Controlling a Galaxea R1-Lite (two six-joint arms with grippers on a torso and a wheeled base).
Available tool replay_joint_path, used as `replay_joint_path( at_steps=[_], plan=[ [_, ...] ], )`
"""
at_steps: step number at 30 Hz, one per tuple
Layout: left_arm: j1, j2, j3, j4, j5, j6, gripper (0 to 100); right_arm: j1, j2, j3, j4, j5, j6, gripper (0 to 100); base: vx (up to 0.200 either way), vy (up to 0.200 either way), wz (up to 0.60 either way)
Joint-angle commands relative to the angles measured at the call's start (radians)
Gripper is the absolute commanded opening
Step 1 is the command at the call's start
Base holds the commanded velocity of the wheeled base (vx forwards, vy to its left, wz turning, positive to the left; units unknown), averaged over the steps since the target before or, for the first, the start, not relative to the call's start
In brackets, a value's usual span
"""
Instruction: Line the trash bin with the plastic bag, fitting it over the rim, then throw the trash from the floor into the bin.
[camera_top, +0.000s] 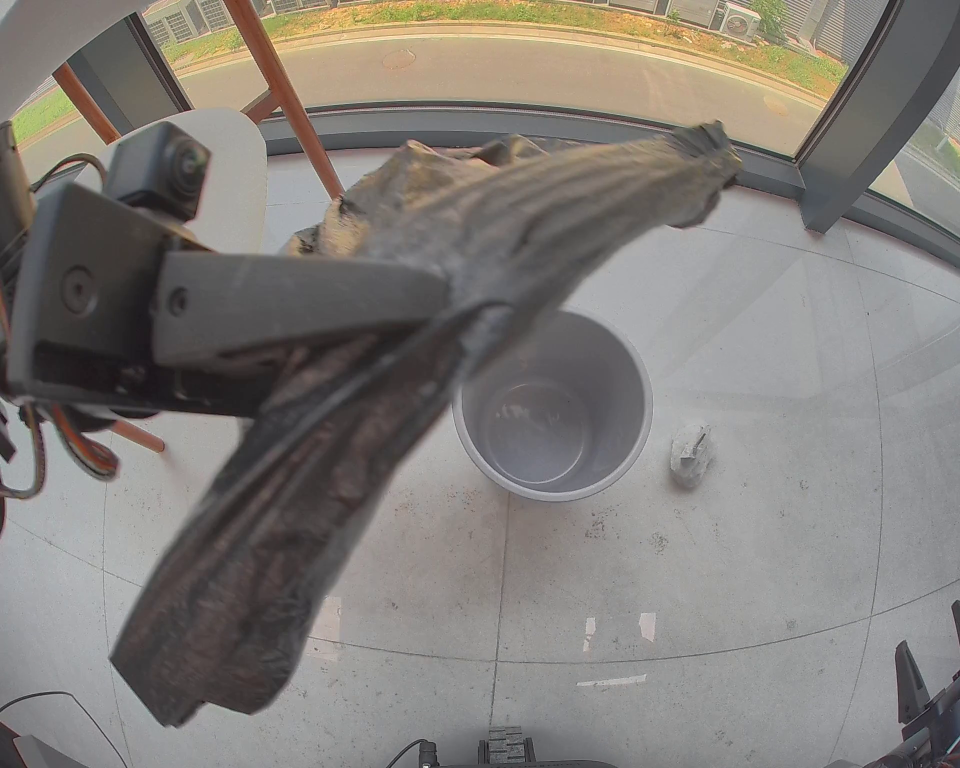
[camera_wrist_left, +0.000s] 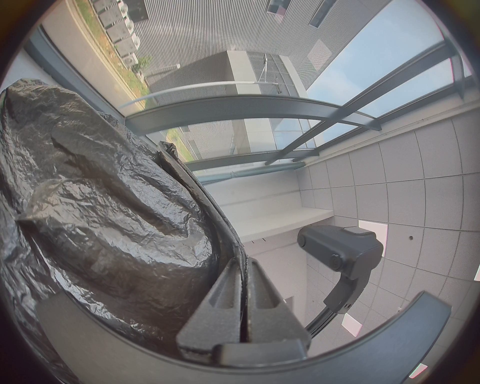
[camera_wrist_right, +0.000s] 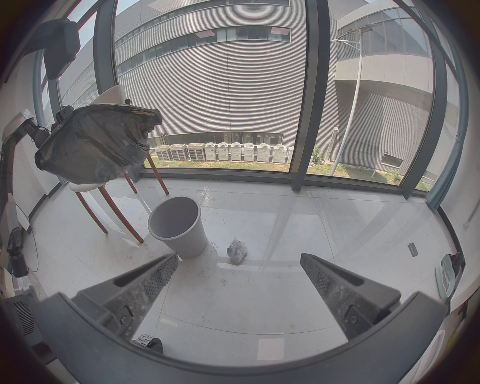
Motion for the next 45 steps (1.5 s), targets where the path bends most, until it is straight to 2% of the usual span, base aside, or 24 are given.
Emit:
replay_joint_path(
  at_steps=[1,7,13,19,26,28,30,33,36,45],
  plan=[
    [-0.034,0.119,-0.008,-0.037,0.005,0.008,0,0.0,-0.004,0.017,0.0,0.001,0.001,100,0.0,0.0,0.0],
    [-0.029,0.218,-0.007,-0.197,0.022,-0.002,0,0.0,-0.004,0.017,0.0,0.001,0.001,100,0.0,0.0,0.0],
    [-0.024,0.308,-0.019,-0.296,0.02,0.0,0,0.0,-0.004,0.017,0.0,0.001,0.001,100,0.0,0.0,0.0],
    [0.011,0.397,-0.027,-0.431,0.016,-0.005,0,0.0,-0.004,0.017,0.0,0.001,0.002,100,0.0,0.0,0.0],
    [0.015,0.463,-0.047,-0.459,0.039,-0.011,0,0.0,-0.004,0.017,0.0,0.001,0.002,100,0.0,0.0,0.0],
    [0.014,0.486,-0.071,-0.459,0.068,-0.014,0,-0.001,-0.004,0.017,0.0,0.001,0.002,100,0.0,0.0,0.0],
    [0.011,0.518,-0.111,-0.461,0.145,-0.012,0,-0.001,-0.004,0.017,0.0,0.001,0.002,100,0.0,0.0,0.0],
    [-0.001,0.566,-0.195,-0.459,0.312,-0.011,0,-0.001,-0.004,0.017,0.0,-0.001,0.002,100,0.0,0.0,0.0],
    [-0.021,0.572,-0.238,-0.436,0.392,-0.017,0,-0.001,-0.004,0.017,0.0,-0.001,0.002,100,0.0,0.0,0.0],
    [-0.021,0.575,-0.203,-0.404,0.408,-0.014,0,-0.001,-0.004,0.017,0.0,-0.001,0.002,100,0.0,0.0,0.0]
  ],
)
